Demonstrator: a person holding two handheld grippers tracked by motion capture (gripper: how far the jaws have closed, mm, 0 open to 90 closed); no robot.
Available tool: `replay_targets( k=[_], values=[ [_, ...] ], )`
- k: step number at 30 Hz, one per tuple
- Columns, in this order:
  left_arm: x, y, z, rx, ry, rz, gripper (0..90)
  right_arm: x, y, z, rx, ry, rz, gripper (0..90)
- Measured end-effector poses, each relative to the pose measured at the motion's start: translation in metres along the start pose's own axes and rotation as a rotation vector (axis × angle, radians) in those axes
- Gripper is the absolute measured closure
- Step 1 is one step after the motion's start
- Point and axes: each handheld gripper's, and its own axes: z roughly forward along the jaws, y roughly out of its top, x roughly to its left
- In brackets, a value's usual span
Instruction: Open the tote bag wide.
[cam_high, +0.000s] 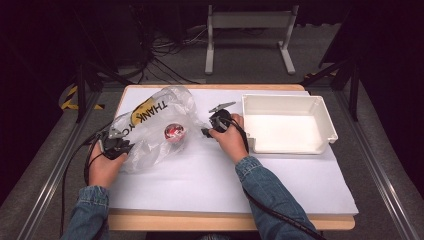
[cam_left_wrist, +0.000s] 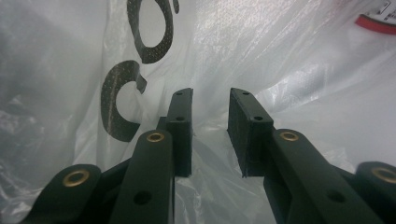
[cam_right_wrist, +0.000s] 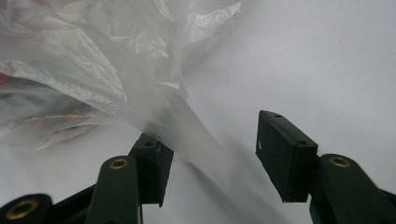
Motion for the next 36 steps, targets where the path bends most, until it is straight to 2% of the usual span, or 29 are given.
replay_targets(
  k=[2,4,6,11,19,23,27,28,34,36],
  values=[
    [0.000,0.001,-0.002,-0.010,0.001,0.003,69.7,0.000,-0.001,-0.002,-0.012,0.010,0.004,42.3],
    [-0.002,0.003,-0.006,-0.040,0.000,0.003,68.5,0.003,0.001,-0.010,-0.044,0.037,-0.008,34.8],
    [-0.002,0.004,-0.007,-0.050,-0.003,0.008,67.9,0.004,0.001,-0.013,-0.058,0.052,-0.012,32.6],
    [-0.003,0.007,-0.015,-0.108,-0.014,0.002,65.5,0.014,0.009,-0.033,-0.118,0.114,-0.062,22.4],
    [-0.008,0.012,-0.034,-0.200,-0.033,0.001,61.4,0.026,0.022,-0.054,-0.200,0.160,-0.116,13.9],
    [-0.014,0.014,-0.048,-0.233,-0.063,0.004,59.7,0.032,0.027,-0.064,-0.247,0.188,-0.140,14.9],
    [-0.019,0.017,-0.056,-0.252,-0.081,0.026,59.2,0.037,0.030,-0.072,-0.269,0.207,-0.161,17.8],
    [-0.021,0.017,-0.059,-0.256,-0.090,0.030,58.7,0.042,0.032,-0.081,-0.297,0.218,-0.172,18.3],
    [-0.029,0.020,-0.071,-0.278,-0.111,0.052,58.0,0.049,0.037,-0.102,-0.355,0.220,-0.191,19.0],
    [-0.031,0.021,-0.072,-0.277,-0.116,0.063,58.1,0.052,0.040,-0.107,-0.380,0.215,-0.204,22.2]
  ],
)
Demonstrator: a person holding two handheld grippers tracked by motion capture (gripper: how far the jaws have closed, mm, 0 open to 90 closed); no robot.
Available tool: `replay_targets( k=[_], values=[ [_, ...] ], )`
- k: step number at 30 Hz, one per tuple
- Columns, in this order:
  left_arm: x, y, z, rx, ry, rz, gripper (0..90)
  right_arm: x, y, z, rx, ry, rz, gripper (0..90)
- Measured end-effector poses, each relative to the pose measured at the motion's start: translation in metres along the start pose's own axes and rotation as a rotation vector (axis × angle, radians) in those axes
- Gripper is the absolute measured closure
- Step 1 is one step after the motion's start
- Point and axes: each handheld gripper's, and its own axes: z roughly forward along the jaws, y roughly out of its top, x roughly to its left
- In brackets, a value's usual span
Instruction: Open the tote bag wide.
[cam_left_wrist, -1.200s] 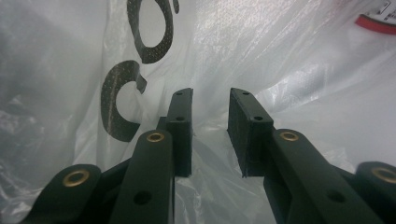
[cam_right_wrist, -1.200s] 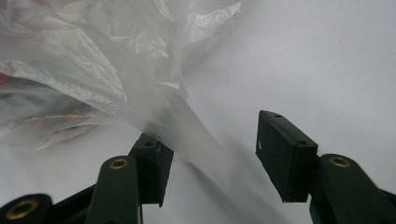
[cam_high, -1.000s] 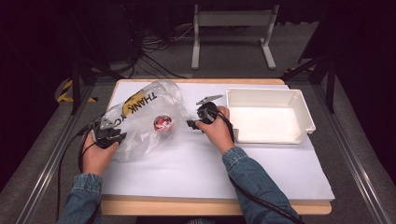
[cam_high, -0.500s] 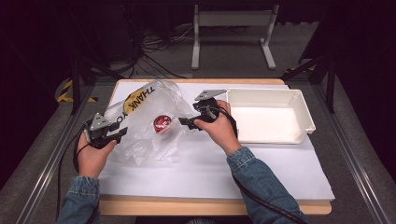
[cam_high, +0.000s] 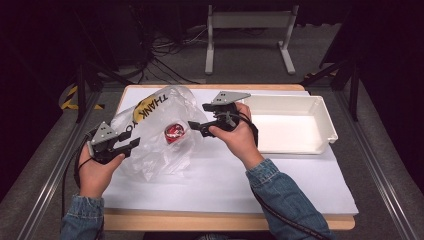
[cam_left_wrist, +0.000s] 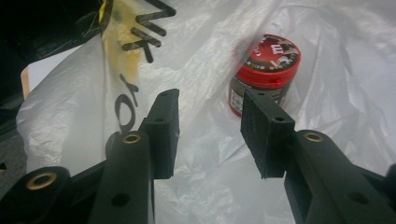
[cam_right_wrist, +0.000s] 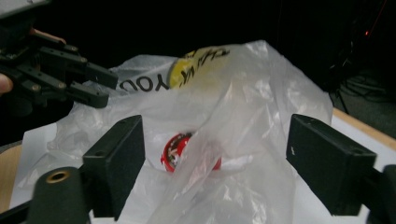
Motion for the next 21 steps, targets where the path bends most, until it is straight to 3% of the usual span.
replay_targets(
  k=[3,7,8,13,18,21],
  values=[
    [-0.003,0.002,0.001,0.001,-0.011,0.008,58.1,0.004,0.007,0.002,-0.013,0.041,-0.019,35.6],
    [-0.003,0.002,0.002,0.000,-0.019,0.010,58.1,0.016,0.015,0.019,0.033,0.123,-0.072,54.5],
    [-0.003,0.002,0.002,-0.001,-0.023,0.010,58.1,0.016,0.015,0.019,0.033,0.123,-0.072,54.5],
    [-0.002,0.001,0.001,-0.006,-0.033,0.010,58.2,0.023,0.020,0.047,0.094,0.193,-0.091,72.8],
    [-0.002,0.000,0.002,0.004,-0.055,0.008,58.1,0.019,0.018,0.074,0.153,0.176,-0.108,82.8],
    [-0.003,-0.003,0.009,0.053,-0.049,0.022,57.0,0.012,0.014,0.085,0.175,0.146,-0.111,86.2]
  ],
)
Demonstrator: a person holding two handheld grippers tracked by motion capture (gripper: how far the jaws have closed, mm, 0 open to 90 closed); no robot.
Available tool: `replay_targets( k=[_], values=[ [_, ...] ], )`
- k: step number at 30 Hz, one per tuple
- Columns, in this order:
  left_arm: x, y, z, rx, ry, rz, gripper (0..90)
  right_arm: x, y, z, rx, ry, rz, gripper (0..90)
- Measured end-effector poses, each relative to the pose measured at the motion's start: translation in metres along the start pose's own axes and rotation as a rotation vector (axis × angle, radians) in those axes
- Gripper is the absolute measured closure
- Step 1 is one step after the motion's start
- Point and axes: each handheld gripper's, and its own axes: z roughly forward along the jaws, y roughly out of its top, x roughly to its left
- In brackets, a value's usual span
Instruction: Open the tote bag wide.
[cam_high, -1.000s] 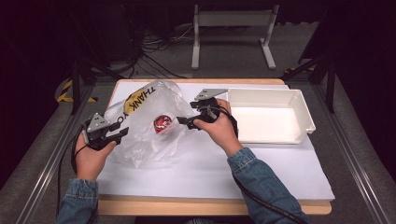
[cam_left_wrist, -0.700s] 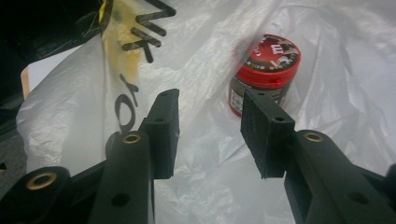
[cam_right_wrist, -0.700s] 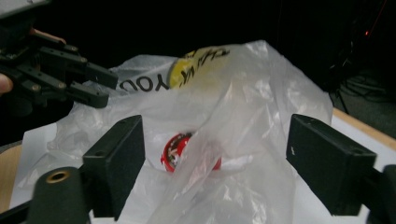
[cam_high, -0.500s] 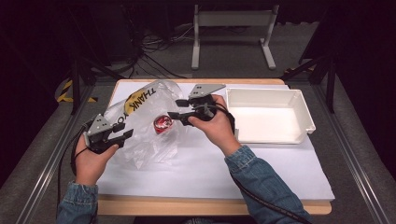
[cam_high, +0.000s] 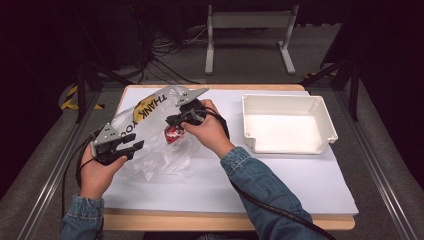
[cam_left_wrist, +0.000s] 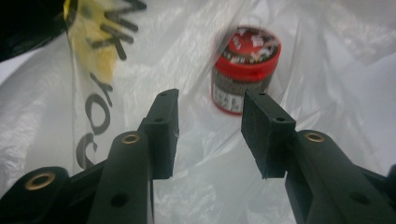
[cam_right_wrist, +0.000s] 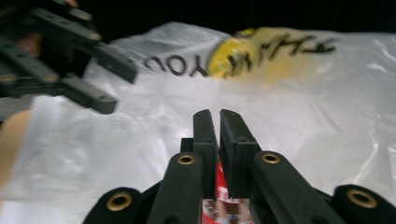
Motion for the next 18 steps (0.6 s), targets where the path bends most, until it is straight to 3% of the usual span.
replay_targets(
  k=[4,18],
  values=[
    [0.000,-0.003,0.009,0.031,-0.014,-0.010,56.3,-0.012,-0.006,0.011,0.019,-0.037,0.018,87.9],
    [-0.001,-0.005,0.014,0.045,-0.030,-0.015,52.3,-0.047,-0.026,0.033,0.056,-0.177,0.104,85.0]
  ],
)
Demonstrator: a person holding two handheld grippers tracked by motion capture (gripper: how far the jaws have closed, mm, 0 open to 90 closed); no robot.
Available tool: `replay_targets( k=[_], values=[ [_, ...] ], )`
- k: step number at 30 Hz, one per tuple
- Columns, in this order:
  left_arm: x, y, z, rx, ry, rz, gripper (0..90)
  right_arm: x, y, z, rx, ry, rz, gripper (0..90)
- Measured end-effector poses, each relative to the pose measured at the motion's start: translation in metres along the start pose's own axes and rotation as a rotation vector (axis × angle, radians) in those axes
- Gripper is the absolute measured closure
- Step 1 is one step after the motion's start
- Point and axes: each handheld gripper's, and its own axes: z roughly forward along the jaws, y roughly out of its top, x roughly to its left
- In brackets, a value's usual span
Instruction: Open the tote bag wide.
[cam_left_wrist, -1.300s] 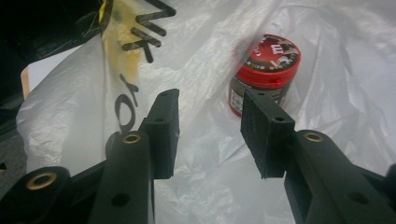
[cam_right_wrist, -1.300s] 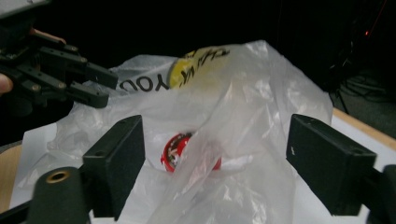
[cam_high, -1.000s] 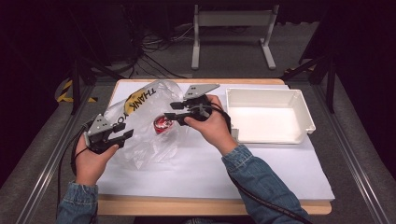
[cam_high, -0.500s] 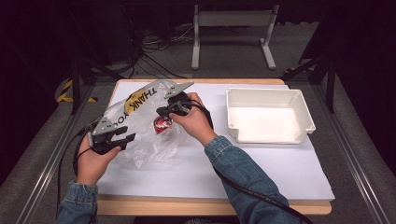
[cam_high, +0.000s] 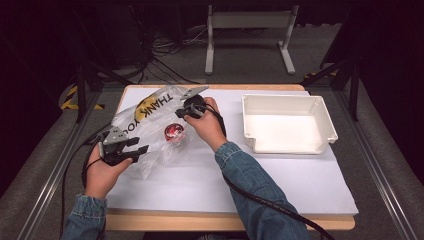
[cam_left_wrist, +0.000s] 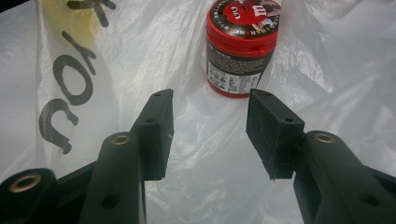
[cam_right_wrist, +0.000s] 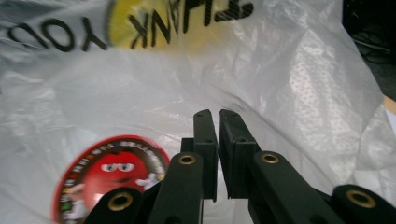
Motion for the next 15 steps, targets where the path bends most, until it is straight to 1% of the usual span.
replay_targets(
  k=[3,6,12,15],
  values=[
    [0.002,-0.002,0.001,0.006,-0.001,-0.012,52.0,-0.005,-0.007,0.004,0.012,-0.005,0.027,84.3],
    [0.002,-0.002,0.002,0.008,0.000,-0.009,51.7,-0.009,-0.015,0.009,0.030,-0.011,0.042,83.9],
    [0.002,-0.002,0.002,0.008,-0.001,-0.010,51.3,-0.016,-0.030,0.012,0.082,-0.026,0.060,82.7],
    [0.002,-0.002,0.002,0.010,-0.002,-0.013,51.2,-0.019,-0.037,0.013,0.113,-0.021,0.076,81.0]
  ],
)
